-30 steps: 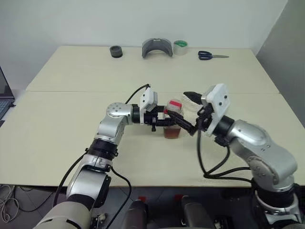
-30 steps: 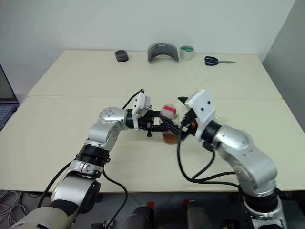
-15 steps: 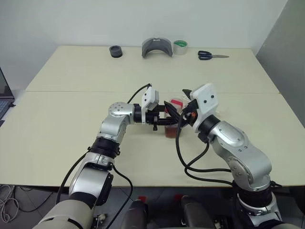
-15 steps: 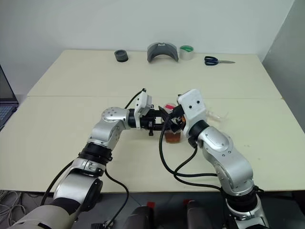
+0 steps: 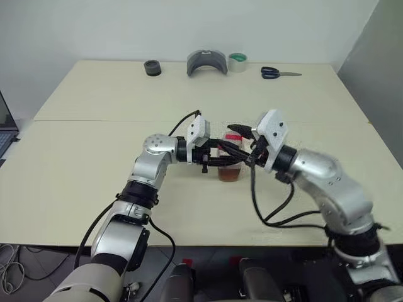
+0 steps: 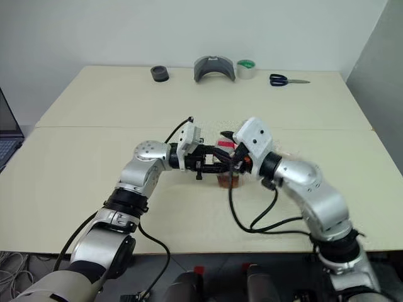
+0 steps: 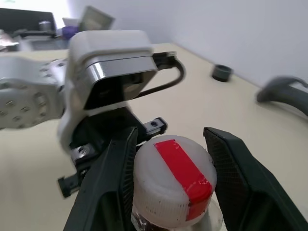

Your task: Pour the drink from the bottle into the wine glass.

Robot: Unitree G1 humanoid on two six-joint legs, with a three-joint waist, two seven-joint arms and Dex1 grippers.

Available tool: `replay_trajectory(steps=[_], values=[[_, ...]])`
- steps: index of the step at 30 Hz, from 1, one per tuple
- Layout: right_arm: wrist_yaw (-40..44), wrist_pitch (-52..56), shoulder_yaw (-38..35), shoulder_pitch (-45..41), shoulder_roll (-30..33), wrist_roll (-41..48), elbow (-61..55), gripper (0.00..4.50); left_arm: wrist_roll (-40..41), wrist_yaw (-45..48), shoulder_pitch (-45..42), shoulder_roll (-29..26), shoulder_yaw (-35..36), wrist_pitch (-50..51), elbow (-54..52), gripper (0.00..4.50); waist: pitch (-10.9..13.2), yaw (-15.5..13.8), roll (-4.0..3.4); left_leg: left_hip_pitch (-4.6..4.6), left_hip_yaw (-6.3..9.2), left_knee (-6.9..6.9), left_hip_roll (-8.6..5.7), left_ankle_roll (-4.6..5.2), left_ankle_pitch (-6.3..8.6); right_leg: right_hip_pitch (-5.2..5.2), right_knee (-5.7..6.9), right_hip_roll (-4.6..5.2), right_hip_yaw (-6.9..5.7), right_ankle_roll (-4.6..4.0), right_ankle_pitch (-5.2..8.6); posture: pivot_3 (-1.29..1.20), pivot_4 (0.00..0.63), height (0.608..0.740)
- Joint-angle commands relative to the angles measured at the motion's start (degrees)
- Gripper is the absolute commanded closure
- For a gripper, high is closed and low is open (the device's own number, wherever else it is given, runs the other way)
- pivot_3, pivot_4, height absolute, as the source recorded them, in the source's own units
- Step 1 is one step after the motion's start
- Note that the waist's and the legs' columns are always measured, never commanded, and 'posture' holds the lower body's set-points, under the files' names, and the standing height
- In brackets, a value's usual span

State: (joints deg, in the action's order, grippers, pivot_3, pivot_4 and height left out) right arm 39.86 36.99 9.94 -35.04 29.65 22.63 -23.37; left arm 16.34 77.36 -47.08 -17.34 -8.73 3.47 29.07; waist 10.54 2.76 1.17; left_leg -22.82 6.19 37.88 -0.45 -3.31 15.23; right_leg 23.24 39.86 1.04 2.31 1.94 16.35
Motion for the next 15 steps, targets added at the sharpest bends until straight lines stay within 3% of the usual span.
replay_trajectory(steps=[1, 5, 9, 11, 15], values=[[15.1, -1.0, -1.0, -7.0, 6.3, 3.2, 9.1, 2.63, 1.4, 1.3, -2.5, -0.8, 1.2, 0.6, -1.9, 2.68, 0.0, 0.2, -0.02, 0.00, -0.01, -0.03, -0.01, 0.01, 0.00, 0.00, -0.02, 0.00, 0.01, 0.00, 0.00, 0.00, 0.150, 0.740], [18.1, -3.0, 0.0, -7.8, 8.2, 2.1, 13.8, 2.63, 1.4, 1.2, -2.6, -0.8, 1.4, 0.7, -2.0, 2.69, 0.0, 0.3, -0.02, -0.01, 0.03, -0.03, 0.02, 0.01, 0.00, 0.00, -0.03, 0.00, -0.02, -0.01, 0.00, 0.00, 0.150, 0.740], [11.6, -4.0, -3.8, -6.5, 6.5, 0.7, 13.3, 1.26, 1.2, 0.7, -2.2, -0.8, 1.5, 0.8, -2.3, 2.69, 0.0, 0.3, -0.01, -0.06, -0.01, 0.01, 0.00, 0.00, 0.00, 0.03, -0.01, 0.06, 0.03, -0.01, 0.00, 0.00, 0.150, 0.740], [6.1, -0.3, -8.0, -4.0, 5.9, 2.6, 7.3, 0.65, 1.0, 0.0, -2.2, -0.9, 1.6, 0.8, -2.0, 2.69, 0.0, 0.2, -0.01, -0.05, 0.00, 0.01, -0.01, 0.00, 0.00, 0.04, 0.02, 0.07, 0.03, 0.00, 0.00, 0.00, 0.150, 0.740], [-6.5, 9.1, -13.6, 3.0, 1.3, 6.9, -8.2, 0.62, 0.3, -1.0, -2.4, -0.7, 2.0, 0.4, -1.1, 2.69, 0.0, -0.2, -0.01, -0.14, 0.10, -0.01, 0.04, -0.01, -0.01, 0.07, 0.00, 0.13, 0.00, -0.01, 0.00, 0.00, 0.150, 0.740]])
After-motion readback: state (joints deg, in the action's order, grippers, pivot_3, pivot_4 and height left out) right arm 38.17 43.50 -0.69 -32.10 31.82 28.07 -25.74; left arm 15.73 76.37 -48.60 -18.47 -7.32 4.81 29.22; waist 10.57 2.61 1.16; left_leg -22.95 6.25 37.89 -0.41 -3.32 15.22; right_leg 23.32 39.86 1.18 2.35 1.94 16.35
